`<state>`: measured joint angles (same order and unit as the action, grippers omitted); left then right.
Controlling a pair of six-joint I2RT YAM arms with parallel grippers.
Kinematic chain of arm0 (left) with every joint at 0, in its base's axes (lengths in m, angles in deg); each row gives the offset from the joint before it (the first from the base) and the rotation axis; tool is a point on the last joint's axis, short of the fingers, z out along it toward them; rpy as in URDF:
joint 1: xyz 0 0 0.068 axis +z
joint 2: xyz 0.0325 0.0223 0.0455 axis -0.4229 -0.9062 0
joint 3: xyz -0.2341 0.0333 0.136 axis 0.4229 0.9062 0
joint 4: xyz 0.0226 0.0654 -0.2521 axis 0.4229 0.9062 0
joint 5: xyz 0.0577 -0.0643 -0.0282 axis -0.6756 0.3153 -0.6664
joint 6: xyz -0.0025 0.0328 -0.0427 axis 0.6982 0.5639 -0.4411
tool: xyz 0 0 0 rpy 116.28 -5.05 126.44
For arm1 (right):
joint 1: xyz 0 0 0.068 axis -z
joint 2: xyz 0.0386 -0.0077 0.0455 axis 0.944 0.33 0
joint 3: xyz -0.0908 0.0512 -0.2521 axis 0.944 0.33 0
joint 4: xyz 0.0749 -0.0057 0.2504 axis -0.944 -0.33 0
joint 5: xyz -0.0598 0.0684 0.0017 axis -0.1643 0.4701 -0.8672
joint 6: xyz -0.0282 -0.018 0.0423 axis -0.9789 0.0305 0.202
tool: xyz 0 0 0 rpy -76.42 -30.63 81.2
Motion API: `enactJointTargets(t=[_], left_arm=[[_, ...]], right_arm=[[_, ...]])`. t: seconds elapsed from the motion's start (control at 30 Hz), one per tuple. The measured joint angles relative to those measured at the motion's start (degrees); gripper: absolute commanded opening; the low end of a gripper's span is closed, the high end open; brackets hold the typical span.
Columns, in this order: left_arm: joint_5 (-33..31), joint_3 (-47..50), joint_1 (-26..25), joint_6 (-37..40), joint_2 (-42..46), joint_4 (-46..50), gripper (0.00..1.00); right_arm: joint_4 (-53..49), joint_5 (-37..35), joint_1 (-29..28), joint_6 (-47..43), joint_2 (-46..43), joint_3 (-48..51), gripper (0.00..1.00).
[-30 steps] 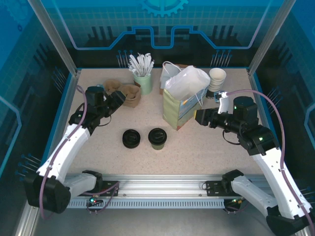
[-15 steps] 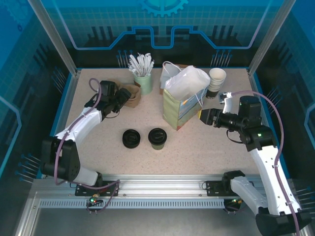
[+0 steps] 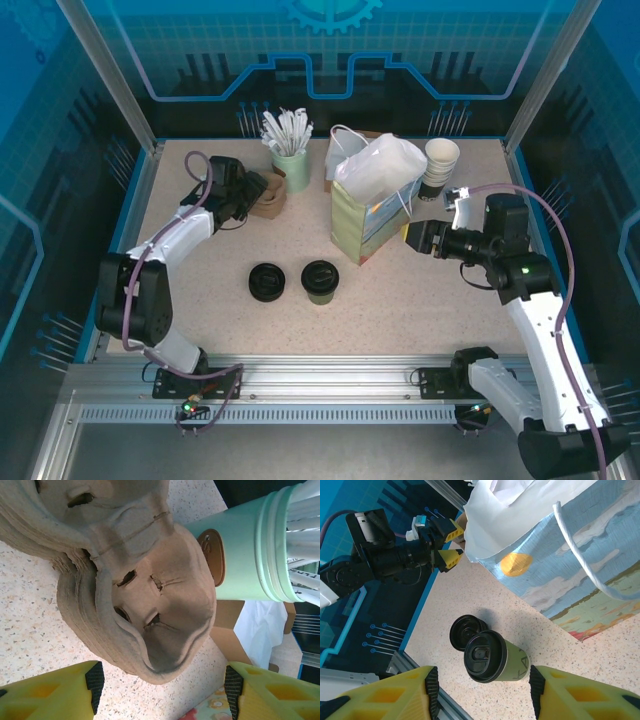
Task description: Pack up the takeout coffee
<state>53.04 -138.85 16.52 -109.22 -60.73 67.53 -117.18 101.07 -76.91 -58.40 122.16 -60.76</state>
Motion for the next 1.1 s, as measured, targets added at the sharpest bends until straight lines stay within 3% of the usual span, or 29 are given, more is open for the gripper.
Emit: enactJointTargets(t=[1.1], left_arm=[[-2.12,-2.36,0.48,-1.99,-3.58,-0.24,0.63]], right_arm=[[-0.26,0.02,1.73,-1.05,0.48,0.52,0.52]])
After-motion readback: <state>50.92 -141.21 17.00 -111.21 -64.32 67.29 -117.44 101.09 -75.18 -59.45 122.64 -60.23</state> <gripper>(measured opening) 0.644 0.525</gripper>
